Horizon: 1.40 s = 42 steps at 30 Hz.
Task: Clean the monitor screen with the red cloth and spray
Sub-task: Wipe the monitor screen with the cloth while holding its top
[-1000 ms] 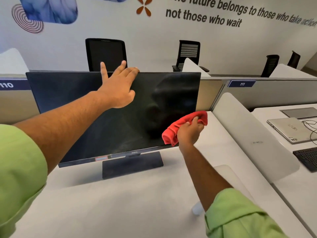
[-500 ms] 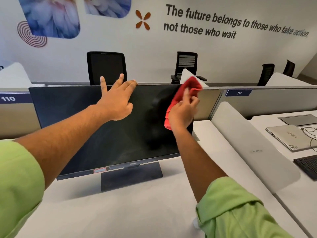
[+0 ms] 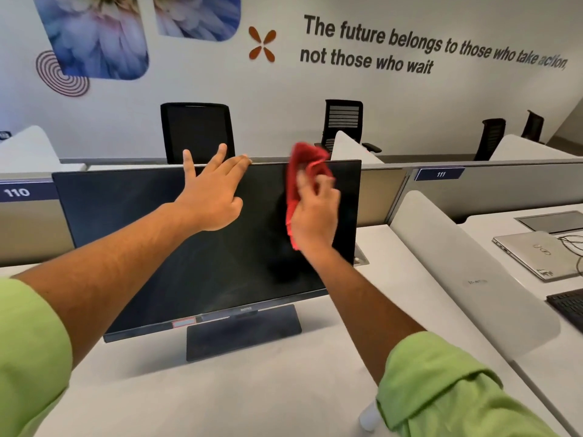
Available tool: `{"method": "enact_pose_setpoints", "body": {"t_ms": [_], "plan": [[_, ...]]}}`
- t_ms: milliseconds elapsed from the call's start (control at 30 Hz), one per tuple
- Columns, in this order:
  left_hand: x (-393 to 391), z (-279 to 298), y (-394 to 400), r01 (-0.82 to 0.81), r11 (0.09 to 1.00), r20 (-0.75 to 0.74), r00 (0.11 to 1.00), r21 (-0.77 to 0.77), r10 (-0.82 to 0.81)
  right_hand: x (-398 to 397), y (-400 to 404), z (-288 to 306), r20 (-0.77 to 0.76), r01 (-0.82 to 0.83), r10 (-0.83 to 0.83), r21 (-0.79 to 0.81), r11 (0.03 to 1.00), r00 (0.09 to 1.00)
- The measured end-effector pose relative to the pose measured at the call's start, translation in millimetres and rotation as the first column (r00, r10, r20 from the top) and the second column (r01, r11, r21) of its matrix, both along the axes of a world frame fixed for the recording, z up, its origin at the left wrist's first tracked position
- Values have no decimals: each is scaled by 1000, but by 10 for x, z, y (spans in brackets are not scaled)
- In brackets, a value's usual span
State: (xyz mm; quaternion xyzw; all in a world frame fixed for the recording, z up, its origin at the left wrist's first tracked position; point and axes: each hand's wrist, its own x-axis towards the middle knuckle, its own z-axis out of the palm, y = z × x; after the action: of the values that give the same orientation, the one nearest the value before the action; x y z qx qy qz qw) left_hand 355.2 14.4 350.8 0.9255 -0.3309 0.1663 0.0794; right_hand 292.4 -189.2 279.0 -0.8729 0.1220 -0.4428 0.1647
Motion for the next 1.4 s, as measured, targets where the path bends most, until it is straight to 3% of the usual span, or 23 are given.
{"method": "enact_pose_setpoints", "body": {"t_ms": [67,100,133,200,267,333,433,533,700,800,867,900,967,1033,1100,1133,1200,1333,1400], "plan": [[-2,11,1,0,1000,-3,1000,2,0,-21,5,-116,-48,-99,89,-318,943,995],[-7,18,-4,3,1000,-8,1000,3,-3,12,-110,-89,-27,-83,78,-349,933,997],[-10,21,-5,6,1000,-13,1000,4,-6,46,-234,-58,22,-16,23,-291,956,999],[-15,22,-11,10,1000,-16,1000,0,-10,88,-496,45,89,155,-156,9,988,984],[-21,15,-14,11,1000,-14,1000,-3,-11,115,-680,118,64,251,-287,330,910,956],[-11,4,-17,7,1000,-3,1000,1,-7,146,-548,125,60,262,-311,400,878,949],[8,-10,-13,-1,1000,4,1000,6,1,120,31,-71,97,112,-125,138,984,987],[20,-16,-6,8,1000,5,1000,-4,-8,-3,498,-519,35,-106,115,-195,975,993],[3,-12,-5,20,1000,-3,1000,-12,-20,-384,416,-1346,-113,-406,401,-453,794,909],[-10,-10,-8,24,1000,-3,1000,-10,-24,-613,162,-1686,-351,-566,446,-563,602,823],[-18,-7,-3,20,1000,0,1000,-7,-20,-609,0,-1591,-378,-587,457,-616,525,805],[-21,-5,4,18,1000,-4,1000,-7,-18,-559,-77,-1456,-334,-559,461,-626,545,823],[-26,1,13,18,1000,-16,1000,-5,-18,-409,-241,-1050,-176,-431,408,-567,702,896],[-38,11,19,17,1000,-25,1000,-7,-18,-225,-434,-548,24,-214,243,-389,896,970],[-52,26,8,18,1000,-34,999,-8,-18,-71,-590,-89,128,-31,47,-118,992,991],[-57,34,0,18,1000,-36,999,-7,-18,-22,-611,56,147,6,-5,-8,1000,989],[-62,41,-11,14,1000,-37,999,-6,-14,7,-463,100,165,14,-23,58,998,986],[-62,42,-2,7,1000,-41,999,-4,-7,-237,156,-666,43,-180,189,-156,971,981],[-68,47,-6,8,1000,-40,999,5,-7,-473,401,-1159,-112,-371,353,-283,885,929]]}}
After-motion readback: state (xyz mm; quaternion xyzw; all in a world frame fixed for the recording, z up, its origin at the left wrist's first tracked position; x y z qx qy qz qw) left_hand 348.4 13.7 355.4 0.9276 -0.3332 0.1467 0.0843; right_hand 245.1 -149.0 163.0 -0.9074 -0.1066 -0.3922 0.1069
